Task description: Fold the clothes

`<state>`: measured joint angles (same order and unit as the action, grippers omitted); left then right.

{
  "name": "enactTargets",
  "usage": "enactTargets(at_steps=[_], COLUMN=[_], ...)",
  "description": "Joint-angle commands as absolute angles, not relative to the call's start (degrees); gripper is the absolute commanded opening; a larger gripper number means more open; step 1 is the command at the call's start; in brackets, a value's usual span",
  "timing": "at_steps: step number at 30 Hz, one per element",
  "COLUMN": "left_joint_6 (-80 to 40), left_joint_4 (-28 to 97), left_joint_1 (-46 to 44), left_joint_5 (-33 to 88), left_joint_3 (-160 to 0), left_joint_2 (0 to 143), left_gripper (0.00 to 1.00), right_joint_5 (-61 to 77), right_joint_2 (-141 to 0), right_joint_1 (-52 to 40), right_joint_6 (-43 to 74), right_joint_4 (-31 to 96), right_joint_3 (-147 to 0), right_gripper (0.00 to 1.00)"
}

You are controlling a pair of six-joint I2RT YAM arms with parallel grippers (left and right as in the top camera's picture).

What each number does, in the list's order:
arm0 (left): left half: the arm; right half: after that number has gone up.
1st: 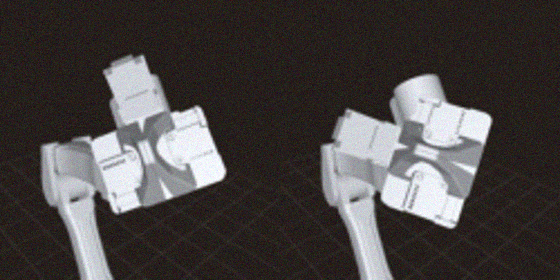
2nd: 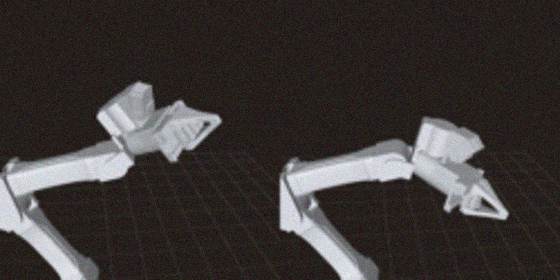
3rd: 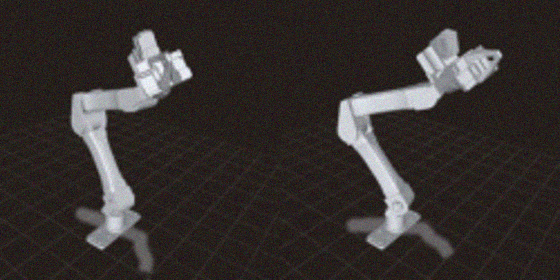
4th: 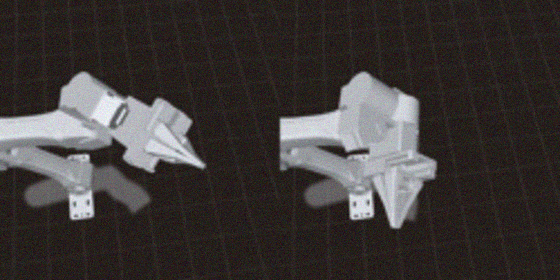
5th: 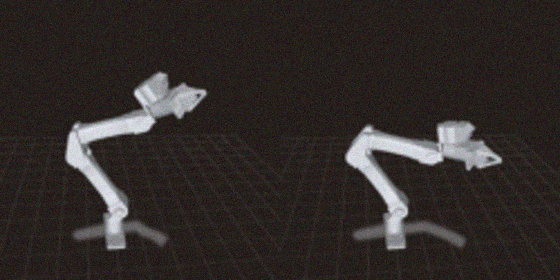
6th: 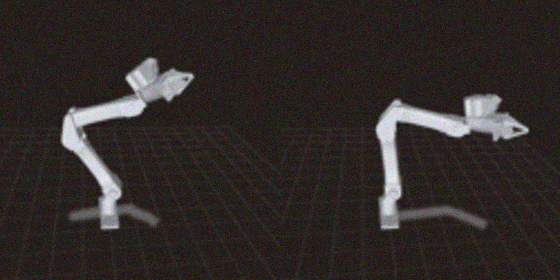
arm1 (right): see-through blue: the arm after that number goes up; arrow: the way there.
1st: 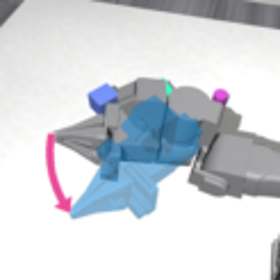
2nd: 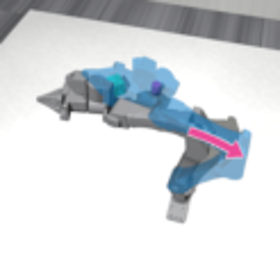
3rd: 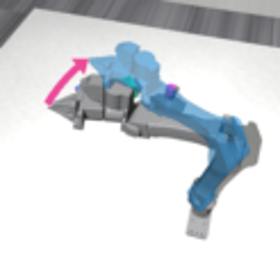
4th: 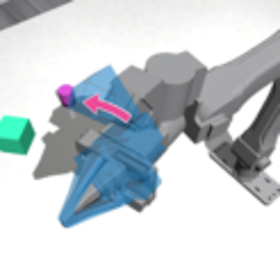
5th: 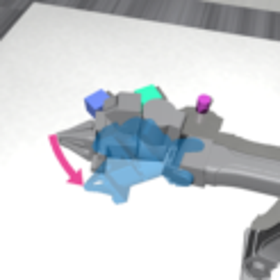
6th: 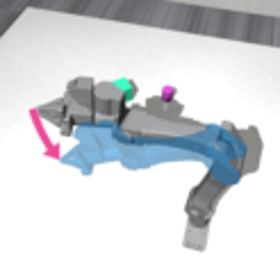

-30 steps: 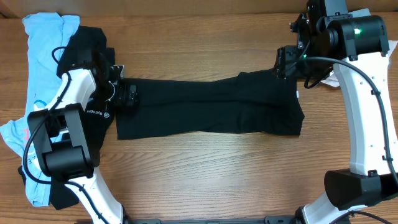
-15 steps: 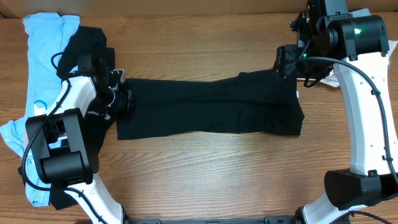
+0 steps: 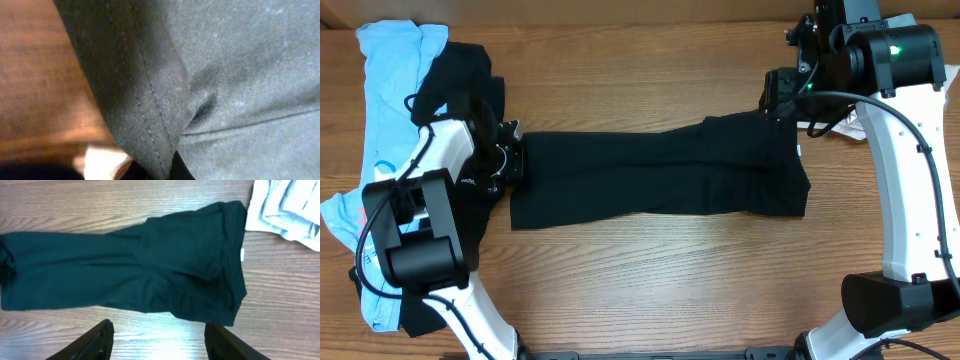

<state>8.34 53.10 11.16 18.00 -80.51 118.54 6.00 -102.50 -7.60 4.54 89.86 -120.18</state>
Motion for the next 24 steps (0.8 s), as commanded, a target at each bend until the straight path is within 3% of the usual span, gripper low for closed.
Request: enactTargets(at_steps=[1,10,24], left_joint_6=[7.1,7.2,4.1], left_joint_4=[58.8,82.7,85.2], left_joint_1=[11.9,11.9,2.4], left_joint_5=[19.0,0.6,2.0], left_joint_3=[-88.3,-115.3,-120.2], left_joint_2=[120.2,120.2,120.3], left_gripper=[0.04,0.04,0.04], right_joint_5=[7.1,7.1,5.0], right_joint_2=[-103.2,-106.9,-110.6], right_joint_1=[-7.6,-7.6,-7.4], right_joint_6=[4.8,4.7,4.7], right_joint_4=[89.3,89.4,88.3], right_joint_3=[-119.9,-119.9,-119.9], right_gripper=[0.61,0.61,0.56])
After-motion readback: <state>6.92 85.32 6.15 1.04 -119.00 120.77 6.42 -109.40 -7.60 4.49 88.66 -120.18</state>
